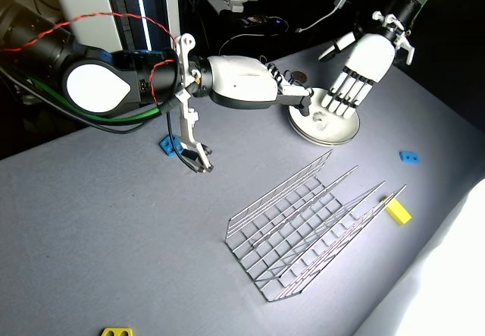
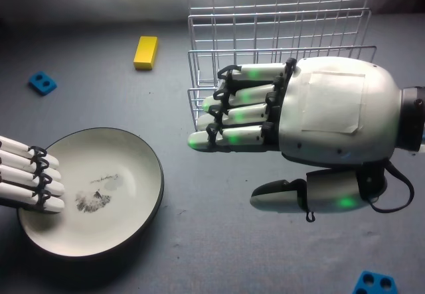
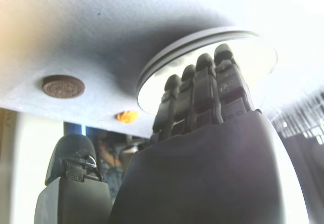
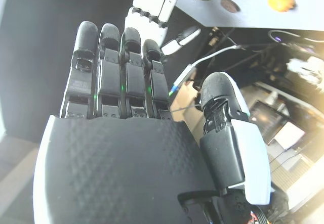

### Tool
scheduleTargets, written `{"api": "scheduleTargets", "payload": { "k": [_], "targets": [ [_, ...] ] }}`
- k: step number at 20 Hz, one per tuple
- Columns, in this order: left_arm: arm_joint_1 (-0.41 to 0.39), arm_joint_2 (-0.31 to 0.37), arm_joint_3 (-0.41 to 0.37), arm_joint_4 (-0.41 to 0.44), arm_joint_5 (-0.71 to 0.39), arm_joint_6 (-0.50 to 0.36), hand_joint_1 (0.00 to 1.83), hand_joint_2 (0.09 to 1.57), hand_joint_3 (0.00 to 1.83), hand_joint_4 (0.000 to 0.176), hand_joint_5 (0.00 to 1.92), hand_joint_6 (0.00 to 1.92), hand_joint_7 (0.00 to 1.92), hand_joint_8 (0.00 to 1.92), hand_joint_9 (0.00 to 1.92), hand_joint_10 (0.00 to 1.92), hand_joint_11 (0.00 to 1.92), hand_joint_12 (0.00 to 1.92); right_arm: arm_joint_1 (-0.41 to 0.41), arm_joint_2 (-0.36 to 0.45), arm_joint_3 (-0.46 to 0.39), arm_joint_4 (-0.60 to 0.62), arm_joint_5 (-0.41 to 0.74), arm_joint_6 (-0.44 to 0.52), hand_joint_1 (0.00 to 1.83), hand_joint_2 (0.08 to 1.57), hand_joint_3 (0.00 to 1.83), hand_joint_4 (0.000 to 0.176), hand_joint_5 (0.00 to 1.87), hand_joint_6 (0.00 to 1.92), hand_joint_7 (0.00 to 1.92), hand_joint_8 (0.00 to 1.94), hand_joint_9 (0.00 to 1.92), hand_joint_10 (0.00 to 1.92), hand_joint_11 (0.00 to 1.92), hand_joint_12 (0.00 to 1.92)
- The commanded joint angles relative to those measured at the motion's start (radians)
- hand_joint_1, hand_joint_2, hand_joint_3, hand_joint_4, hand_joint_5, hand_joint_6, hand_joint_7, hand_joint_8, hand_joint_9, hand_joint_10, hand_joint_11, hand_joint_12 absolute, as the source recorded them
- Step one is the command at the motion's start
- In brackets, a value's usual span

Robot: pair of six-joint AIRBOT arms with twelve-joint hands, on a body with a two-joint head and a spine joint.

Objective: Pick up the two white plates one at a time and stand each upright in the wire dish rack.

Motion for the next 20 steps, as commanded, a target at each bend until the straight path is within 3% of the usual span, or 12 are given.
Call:
{"api": "scheduleTargets", "payload": {
  "k": [1, 6, 9, 11, 12, 13, 14, 16, 17, 18, 20],
  "targets": [
    [0.003, 0.002, 0.008, -0.041, -0.038, 0.007, 0.00, 1.08, 0.00, 0.000, 0.00, 0.00, 0.00, 0.00, 0.00, 0.00, 0.00, 0.00, 0.016, 0.001, -0.001, 0.042, 0.095, -0.001, 0.04, 1.35, 0.00, 0.000, 0.31, 0.00, 0.35, 0.00, 0.31, 0.01, 0.00, 0.90],
    [0.014, 0.002, 0.010, -0.027, -0.037, 0.015, 0.00, 1.09, 0.00, 0.000, 0.00, 0.00, 0.00, 0.00, 0.00, 0.00, 0.00, 0.00, 0.022, -0.020, -0.001, 0.050, 0.070, -0.063, 0.03, 1.35, 0.00, 0.000, 0.30, 0.00, 0.35, 0.00, 0.30, 0.01, 0.00, 0.88],
    [0.026, -0.008, 0.019, -0.023, -0.035, 0.020, 0.00, 1.08, 0.00, 0.000, 0.00, 0.00, 0.00, 0.00, 0.00, 0.00, 0.00, 0.00, 0.038, -0.043, -0.001, 0.050, 0.047, -0.107, 0.00, 1.34, 0.00, 0.000, 0.18, 0.00, 0.20, 0.00, 0.17, 0.00, 0.00, 0.55],
    [0.034, -0.012, 0.024, -0.023, -0.033, 0.022, 0.00, 1.09, 0.00, 0.000, 0.00, 0.00, 0.00, 0.00, 0.00, 0.00, 0.00, 0.00, 0.048, -0.060, 0.003, 0.050, 0.027, -0.124, 0.20, 1.30, 0.00, 0.000, 0.11, 0.00, 0.12, 0.00, 0.09, 0.00, 0.00, 0.35],
    [0.037, -0.015, 0.028, -0.023, -0.033, 0.024, 0.00, 1.08, 0.00, 0.000, 0.00, 0.00, 0.00, 0.00, 0.00, 0.00, 0.00, 0.00, 0.050, -0.070, 0.009, 0.050, 0.026, -0.124, 0.47, 1.21, 0.00, 0.000, 0.05, 0.00, 0.05, 0.00, 0.02, 0.00, 0.00, 0.10],
    [0.041, -0.018, 0.032, -0.023, -0.033, 0.025, 0.00, 1.08, 0.00, 0.000, 0.00, 0.00, 0.00, 0.00, 0.00, 0.00, 0.00, 0.00, 0.053, -0.088, 0.019, 0.050, 0.026, -0.122, 0.58, 1.17, 0.00, 0.000, 0.01, 0.00, 0.01, 0.00, 0.00, 0.00, 0.00, 0.02],
    [0.043, -0.019, 0.033, -0.023, -0.032, 0.025, 0.00, 1.08, 0.00, 0.000, 0.00, 0.00, 0.00, 0.00, 0.00, 0.00, 0.00, 0.00, 0.055, -0.096, 0.026, 0.050, 0.028, -0.091, 0.61, 1.14, 0.00, 0.000, 0.00, 0.00, 0.00, 0.00, 0.00, 0.00, 0.00, 0.00],
    [0.048, -0.026, 0.034, -0.023, -0.030, 0.025, 0.00, 1.08, 0.00, 0.000, 0.00, 0.00, 0.00, 0.00, 0.00, 0.00, 0.00, 0.00, 0.066, -0.104, 0.052, -0.020, 0.056, 0.110, 0.85, 1.05, 0.00, 0.000, 0.00, 0.00, 0.00, 0.00, 0.00, 0.00, 0.01, 0.01],
    [0.051, -0.032, 0.033, -0.023, -0.027, 0.025, 0.00, 1.07, 0.00, 0.000, 0.00, 0.00, 0.00, 0.00, 0.00, 0.00, 0.00, 0.00, 0.075, -0.105, 0.065, -0.072, 0.076, 0.198, 0.95, 0.95, 0.00, 0.000, 0.02, 0.04, 0.01, 0.01, 0.01, 0.00, 0.00, 0.23],
    [0.054, -0.038, 0.030, -0.023, -0.021, 0.025, 0.00, 1.08, 0.00, 0.000, 0.00, 0.00, 0.00, 0.00, 0.00, 0.00, 0.00, 0.00, 0.082, -0.113, 0.076, -0.081, 0.074, 0.231, 1.03, 0.91, 0.00, 0.000, 0.04, 0.05, 0.01, 0.01, 0.00, 0.00, 0.00, 0.27],
    [0.061, -0.047, 0.018, -0.024, -0.013, 0.025, 0.00, 1.08, 0.00, 0.000, 0.00, 0.00, 0.00, 0.00, 0.00, 0.00, 0.00, 0.00, 0.097, -0.137, 0.100, -0.122, 0.017, 0.299, 1.13, 0.88, 0.00, 0.000, 0.10, 0.03, 0.05, 0.01, 0.04, 0.01, 0.00, 0.55]
  ]
}}
